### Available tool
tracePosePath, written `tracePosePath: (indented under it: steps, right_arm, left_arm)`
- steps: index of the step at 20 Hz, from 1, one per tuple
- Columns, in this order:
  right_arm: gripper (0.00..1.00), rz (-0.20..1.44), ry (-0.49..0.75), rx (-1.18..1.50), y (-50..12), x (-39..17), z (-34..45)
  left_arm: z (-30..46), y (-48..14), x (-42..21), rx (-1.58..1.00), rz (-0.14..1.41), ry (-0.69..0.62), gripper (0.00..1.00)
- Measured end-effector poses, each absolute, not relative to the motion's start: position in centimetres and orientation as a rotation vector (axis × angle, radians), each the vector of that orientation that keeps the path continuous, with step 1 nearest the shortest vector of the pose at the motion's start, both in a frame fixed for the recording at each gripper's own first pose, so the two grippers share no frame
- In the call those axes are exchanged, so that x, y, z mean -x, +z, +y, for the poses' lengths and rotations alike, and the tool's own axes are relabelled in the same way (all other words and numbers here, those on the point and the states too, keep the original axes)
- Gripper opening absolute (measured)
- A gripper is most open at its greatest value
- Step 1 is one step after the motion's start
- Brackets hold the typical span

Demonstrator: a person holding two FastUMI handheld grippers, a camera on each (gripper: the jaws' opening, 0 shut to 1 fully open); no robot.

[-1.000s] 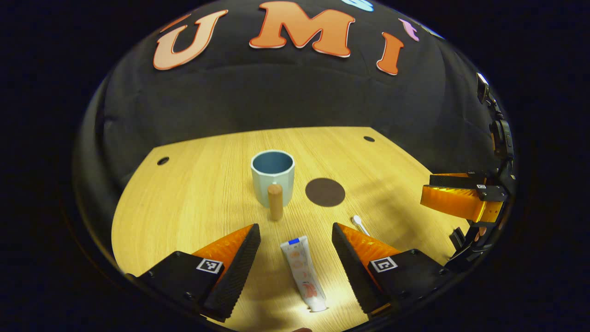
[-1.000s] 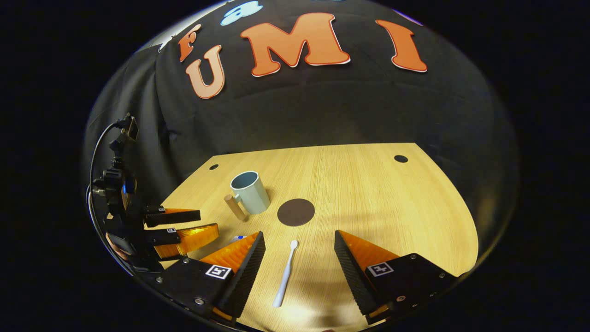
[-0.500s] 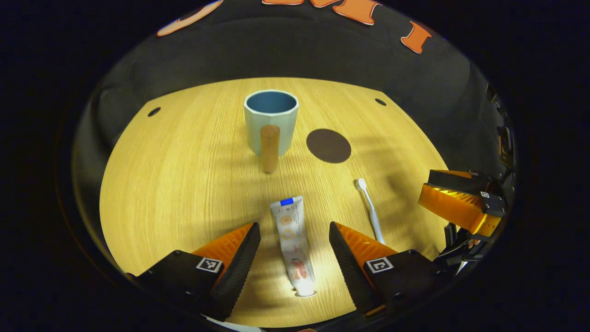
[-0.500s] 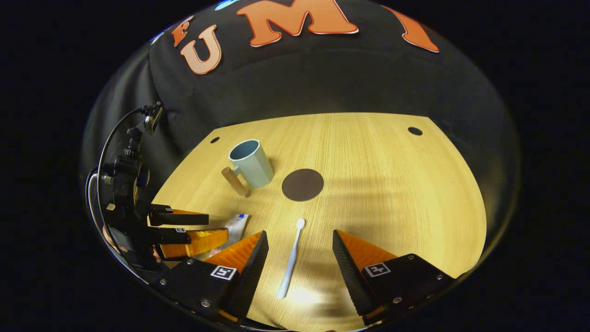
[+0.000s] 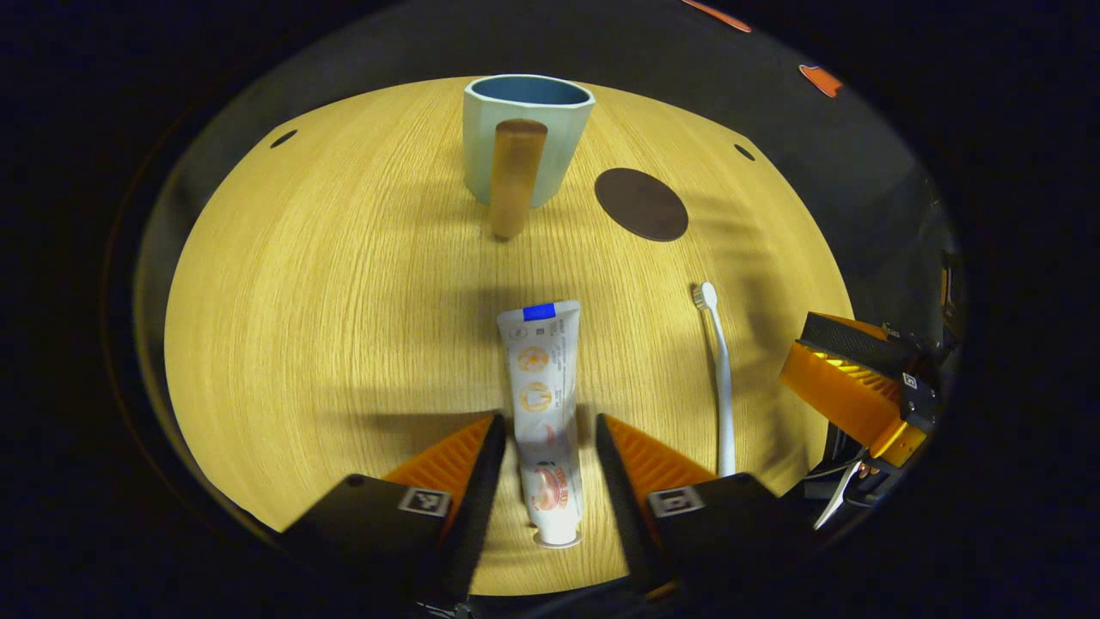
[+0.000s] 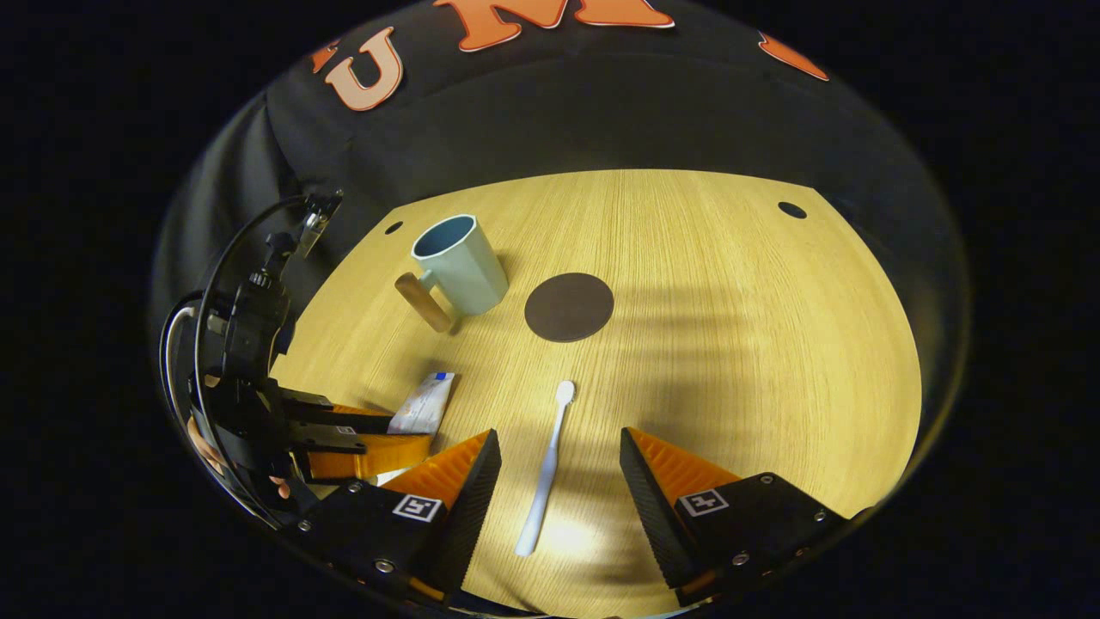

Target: Put the toothbrush and toothpaste on the desktop into the cup, then pick up the cup and place it on the coaster on the desktop.

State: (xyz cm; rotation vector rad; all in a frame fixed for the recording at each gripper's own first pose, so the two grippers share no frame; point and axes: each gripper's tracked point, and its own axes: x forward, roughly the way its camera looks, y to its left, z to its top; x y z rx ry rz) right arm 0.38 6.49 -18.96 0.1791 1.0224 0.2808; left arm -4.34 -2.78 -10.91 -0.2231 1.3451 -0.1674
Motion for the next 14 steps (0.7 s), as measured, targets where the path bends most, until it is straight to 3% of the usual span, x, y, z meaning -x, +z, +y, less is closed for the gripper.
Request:
tracePosePath:
  steps: [1,3,7,8,9,10,11,14]
  right_arm:
    - [0.85,1.027,0.281,-0.178,-19.2,-0.5,6.6]
    - [0.85,1.035,0.283,-0.184,-19.4,-0.6,6.6]
    - [0.84,1.062,0.284,-0.197,-20.2,-0.3,6.8]
    - [0.85,1.071,0.288,-0.197,-20.5,-0.2,7.1]
    - [0.76,1.080,0.292,-0.196,-20.6,-0.1,7.2]
    - [0.84,1.085,0.296,-0.195,-20.8,0.1,7.4]
    - [0.84,1.091,0.301,-0.193,-20.9,0.2,7.5]
    - [0.81,1.113,0.319,-0.187,-21.4,0.5,8.2]
  left_arm:
    - [-2.5,-10.6,4.2,0.212,1.348,-0.160,0.57]
    - [-2.6,-9.9,3.8,0.223,1.357,-0.155,0.46]
    - [-3.4,-9.6,3.2,0.276,1.321,-0.191,0.36]
    - [-3.5,-9.3,3.1,0.277,1.330,-0.202,0.26]
    - [-3.5,-9.1,3.0,0.286,1.323,-0.217,0.22]
    - [-3.4,-9.1,2.9,0.295,1.323,-0.216,0.21]
    - [-3.5,-8.9,2.6,0.296,1.314,-0.228,0.16]
    - [-2.4,-8.1,2.0,0.309,1.303,-0.234,0.16]
